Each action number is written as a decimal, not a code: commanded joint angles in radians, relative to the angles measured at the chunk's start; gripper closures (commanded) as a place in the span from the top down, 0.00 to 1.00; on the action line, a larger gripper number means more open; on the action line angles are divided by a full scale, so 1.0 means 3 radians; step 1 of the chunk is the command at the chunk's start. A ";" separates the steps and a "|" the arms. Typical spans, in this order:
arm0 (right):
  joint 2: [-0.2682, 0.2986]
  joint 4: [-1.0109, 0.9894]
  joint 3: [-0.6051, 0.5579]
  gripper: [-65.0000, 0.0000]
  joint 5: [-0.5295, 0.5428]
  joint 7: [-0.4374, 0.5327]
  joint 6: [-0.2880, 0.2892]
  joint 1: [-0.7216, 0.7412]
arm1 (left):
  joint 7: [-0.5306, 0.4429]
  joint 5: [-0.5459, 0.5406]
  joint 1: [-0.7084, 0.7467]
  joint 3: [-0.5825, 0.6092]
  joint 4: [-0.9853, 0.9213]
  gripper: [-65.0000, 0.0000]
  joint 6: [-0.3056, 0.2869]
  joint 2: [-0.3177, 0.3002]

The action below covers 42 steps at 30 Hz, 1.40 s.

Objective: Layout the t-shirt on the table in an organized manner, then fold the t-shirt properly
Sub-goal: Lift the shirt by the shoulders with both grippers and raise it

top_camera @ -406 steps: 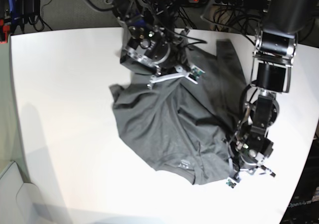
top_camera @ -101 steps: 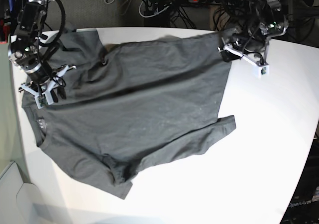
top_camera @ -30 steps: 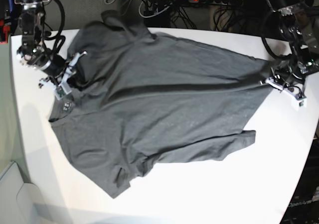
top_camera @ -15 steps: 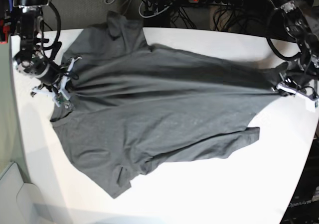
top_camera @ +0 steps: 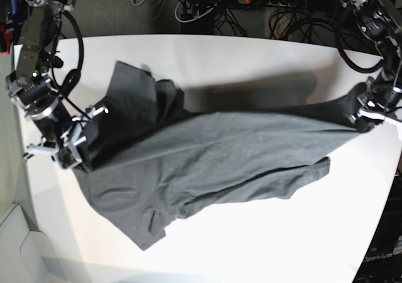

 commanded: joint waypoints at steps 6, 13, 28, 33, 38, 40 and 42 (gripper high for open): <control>-0.0175 0.0165 0.0483 0.00 0.0055 0.0120 -0.0037 0.0262 | -0.0057 -0.0517 -0.0046 -0.0343 0.0146 0.01 0.0009 -0.0055; -0.0170 0.0216 0.0810 0.00 0.0378 0.0131 -0.0037 0.0298 | -0.0057 -0.0951 -0.0061 -0.0599 0.0146 0.01 0.0009 -0.0244; -0.0226 0.0303 0.1316 0.00 0.1395 0.0565 -0.0037 -0.0193 | -0.0052 -0.1432 0.0154 -0.0624 0.0295 0.01 0.0004 -0.0305; -0.0236 0.0282 0.1122 0.00 0.1375 0.0591 -0.0037 -0.0004 | -0.0052 -0.1432 -0.0020 -0.0594 0.0274 0.01 0.0004 -0.0305; -0.0231 0.0226 0.0692 0.00 0.1160 0.0581 -0.0037 0.0384 | -0.0052 -0.1192 -0.0348 -0.0358 0.0249 0.01 0.0004 -0.0300; -0.0231 0.0190 0.0523 0.00 0.1053 0.0484 -0.0037 0.0563 | -0.0052 -0.1043 -0.0501 -0.0230 0.0218 0.01 0.0004 -0.0290; -0.0231 0.0113 0.0385 0.00 0.0986 0.0310 -0.0037 0.0768 | -0.0057 -0.0864 -0.0660 -0.0041 0.0177 0.01 0.0004 -0.0290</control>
